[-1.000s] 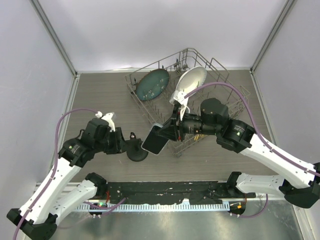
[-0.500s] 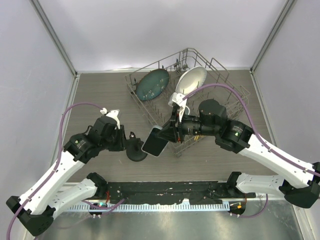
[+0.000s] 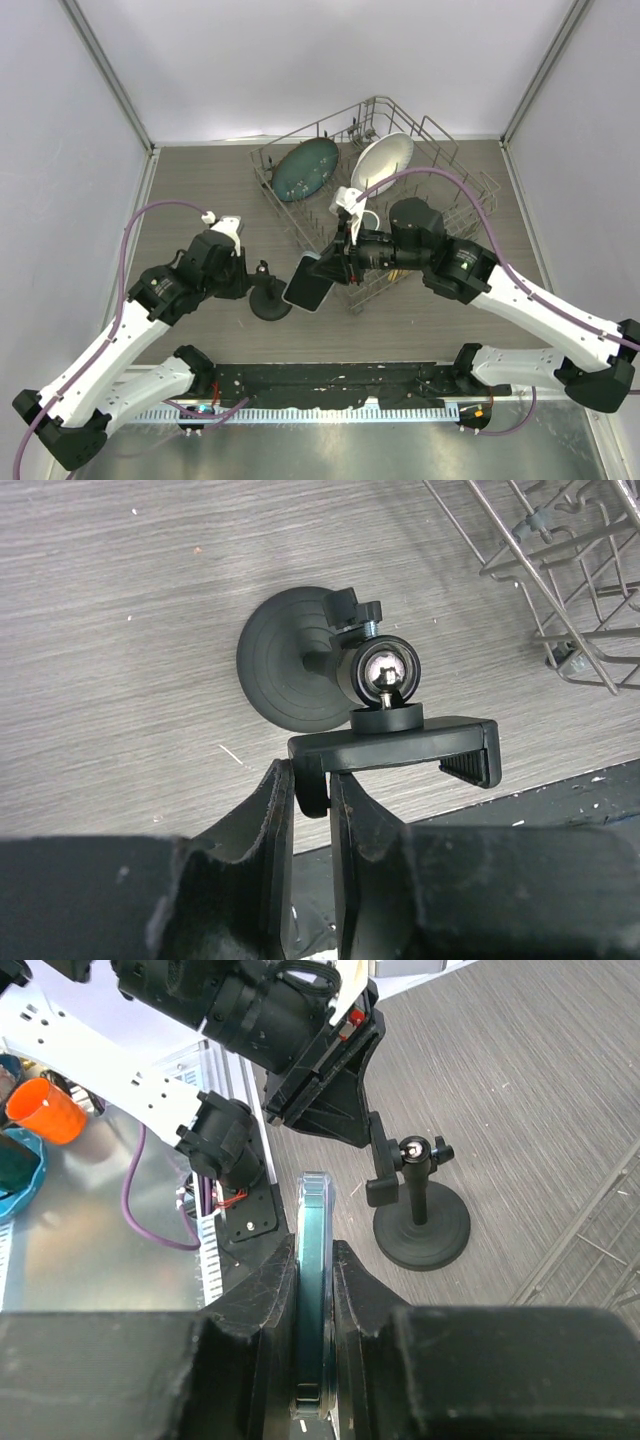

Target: Place the phone on the phone stand

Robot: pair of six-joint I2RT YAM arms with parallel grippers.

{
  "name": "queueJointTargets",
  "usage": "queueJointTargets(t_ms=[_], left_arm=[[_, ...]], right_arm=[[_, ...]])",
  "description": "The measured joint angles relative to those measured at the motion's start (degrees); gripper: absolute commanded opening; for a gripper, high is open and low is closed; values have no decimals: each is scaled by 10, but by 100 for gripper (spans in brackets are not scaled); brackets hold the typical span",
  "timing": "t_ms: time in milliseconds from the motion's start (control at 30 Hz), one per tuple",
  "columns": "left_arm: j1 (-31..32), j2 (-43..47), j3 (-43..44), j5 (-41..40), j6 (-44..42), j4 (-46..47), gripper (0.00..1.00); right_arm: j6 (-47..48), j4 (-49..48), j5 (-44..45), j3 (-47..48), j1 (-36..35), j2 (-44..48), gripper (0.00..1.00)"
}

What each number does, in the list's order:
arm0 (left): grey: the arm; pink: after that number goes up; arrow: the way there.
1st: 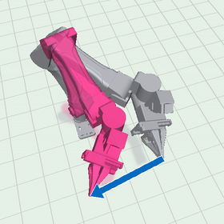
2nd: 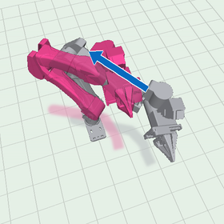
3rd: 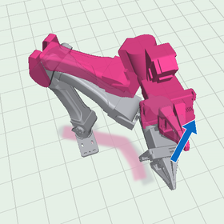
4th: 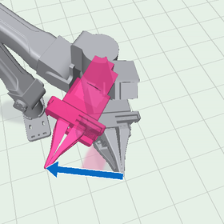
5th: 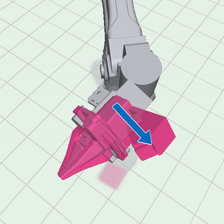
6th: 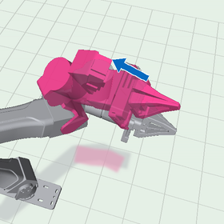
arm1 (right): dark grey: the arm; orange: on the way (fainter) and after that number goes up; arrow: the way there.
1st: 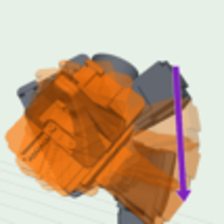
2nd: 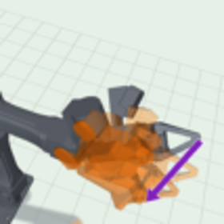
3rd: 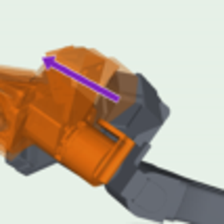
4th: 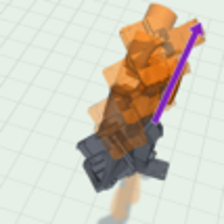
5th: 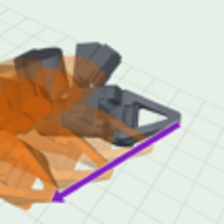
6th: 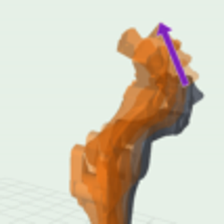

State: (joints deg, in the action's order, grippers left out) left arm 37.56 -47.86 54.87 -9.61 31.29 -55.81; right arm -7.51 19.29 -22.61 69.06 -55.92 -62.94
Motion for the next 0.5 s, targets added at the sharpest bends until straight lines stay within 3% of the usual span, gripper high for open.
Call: queueJointTargets(t_ms=[500], left_arm=[[0,50,-33,33,-98,58,0]], right_arm=[[162,-32,-35,0,-35,-63,1]])
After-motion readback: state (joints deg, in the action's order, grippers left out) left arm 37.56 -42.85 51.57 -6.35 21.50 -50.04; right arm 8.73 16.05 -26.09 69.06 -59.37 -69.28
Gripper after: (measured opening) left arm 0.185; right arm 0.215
